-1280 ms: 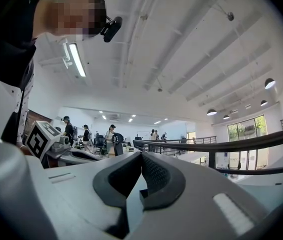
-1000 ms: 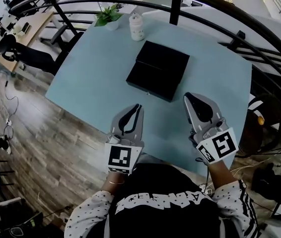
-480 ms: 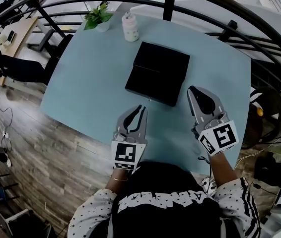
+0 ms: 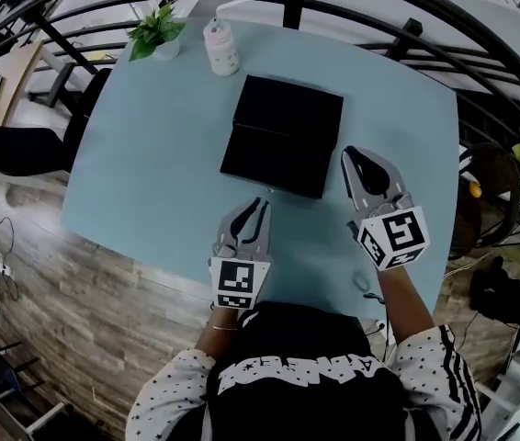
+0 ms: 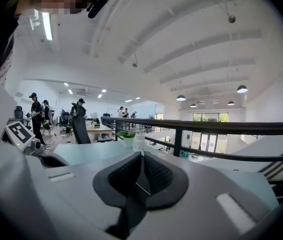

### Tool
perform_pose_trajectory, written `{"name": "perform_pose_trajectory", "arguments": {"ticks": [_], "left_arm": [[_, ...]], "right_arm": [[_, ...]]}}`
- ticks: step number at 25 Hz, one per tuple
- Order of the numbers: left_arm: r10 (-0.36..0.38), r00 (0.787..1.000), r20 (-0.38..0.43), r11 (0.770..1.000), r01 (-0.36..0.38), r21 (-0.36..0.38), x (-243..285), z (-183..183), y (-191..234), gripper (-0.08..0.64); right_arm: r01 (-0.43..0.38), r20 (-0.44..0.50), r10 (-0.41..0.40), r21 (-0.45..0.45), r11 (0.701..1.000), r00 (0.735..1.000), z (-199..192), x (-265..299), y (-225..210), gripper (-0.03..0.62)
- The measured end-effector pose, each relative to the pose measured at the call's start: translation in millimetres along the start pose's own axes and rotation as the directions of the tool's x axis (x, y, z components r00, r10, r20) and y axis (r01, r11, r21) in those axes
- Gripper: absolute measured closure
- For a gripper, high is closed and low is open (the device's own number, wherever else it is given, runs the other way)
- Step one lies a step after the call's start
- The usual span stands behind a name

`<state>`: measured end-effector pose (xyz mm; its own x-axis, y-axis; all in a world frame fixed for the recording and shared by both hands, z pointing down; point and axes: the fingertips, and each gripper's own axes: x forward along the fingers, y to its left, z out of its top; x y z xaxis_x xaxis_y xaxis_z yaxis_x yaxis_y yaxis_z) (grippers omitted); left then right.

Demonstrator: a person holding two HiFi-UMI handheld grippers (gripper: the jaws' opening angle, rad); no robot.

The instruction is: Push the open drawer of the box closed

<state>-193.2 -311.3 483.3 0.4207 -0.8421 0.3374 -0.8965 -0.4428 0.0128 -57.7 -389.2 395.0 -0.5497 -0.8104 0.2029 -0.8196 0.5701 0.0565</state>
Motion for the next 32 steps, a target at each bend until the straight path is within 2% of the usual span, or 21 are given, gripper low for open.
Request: {"name": "perform_pose_trajectory", "arguments": {"ticks": [9, 18, 32], "left_arm": [[0.025, 0.995, -0.091, 1.000, -0.027, -0.015, 27, -39, 6, 0.560], [0.045, 0.987, -0.153, 0.997, -0.054, -0.054, 46, -68, 10, 0.560], [0.042, 0.972, -0.233, 0.997, -0.056, -0.056, 71, -87, 4, 0.560]], "right_arm": [[0.038, -0.119, -0.038, 0.005, 0.999, 0.992, -45, 37, -25, 0.572], [0.102, -0.223, -0.092, 0.032, 0.994, 0.971, -87, 66, -51, 0.545], [0.125, -0.325, -0.095, 0.074, 0.989, 0.941, -127, 90, -74, 0.526]]}}
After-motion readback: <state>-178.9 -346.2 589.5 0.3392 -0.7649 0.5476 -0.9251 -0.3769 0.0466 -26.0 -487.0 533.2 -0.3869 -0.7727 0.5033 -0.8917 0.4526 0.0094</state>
